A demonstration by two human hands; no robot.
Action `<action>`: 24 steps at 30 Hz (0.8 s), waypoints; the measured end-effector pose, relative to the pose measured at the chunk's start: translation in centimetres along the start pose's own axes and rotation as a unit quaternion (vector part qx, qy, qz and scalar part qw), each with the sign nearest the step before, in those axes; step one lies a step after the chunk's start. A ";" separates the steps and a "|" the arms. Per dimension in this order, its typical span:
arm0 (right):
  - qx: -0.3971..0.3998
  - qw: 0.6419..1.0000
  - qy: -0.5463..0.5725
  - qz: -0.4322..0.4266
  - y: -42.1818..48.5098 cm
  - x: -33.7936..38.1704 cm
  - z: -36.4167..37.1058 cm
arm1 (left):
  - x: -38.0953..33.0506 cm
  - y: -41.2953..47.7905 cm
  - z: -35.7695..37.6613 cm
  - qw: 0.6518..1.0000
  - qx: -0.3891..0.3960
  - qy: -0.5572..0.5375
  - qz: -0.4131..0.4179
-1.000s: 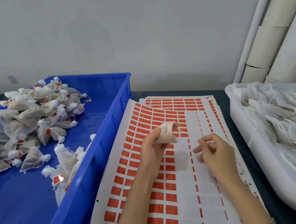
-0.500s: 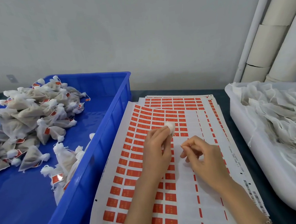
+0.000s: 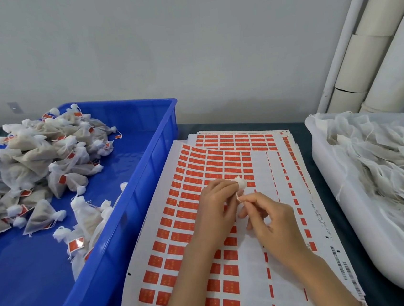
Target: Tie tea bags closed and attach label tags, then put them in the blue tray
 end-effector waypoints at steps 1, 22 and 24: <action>-0.003 1.000 -0.004 -0.002 0.0 0.1 0.0 | 0.1 0.0 -0.1 1.000 0.000 -0.014 -0.011; -0.080 0.959 0.114 0.247 -0.4 -3.0 -0.3 | -1.7 -0.4 0.3 0.944 0.162 -0.257 -0.129; -0.095 0.952 0.131 0.261 -0.5 -3.2 -0.3 | -1.7 -0.3 0.4 0.941 0.169 -0.261 -0.131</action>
Point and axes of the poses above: each hand's wrist, its own y-axis towards the middle knuckle, its own z-axis out of the palm, x = y × z, the point moved 6 cm from there along y, towards the middle knuckle, and after that the axes turned 14 degrees about -z, right-handed, at the moved point
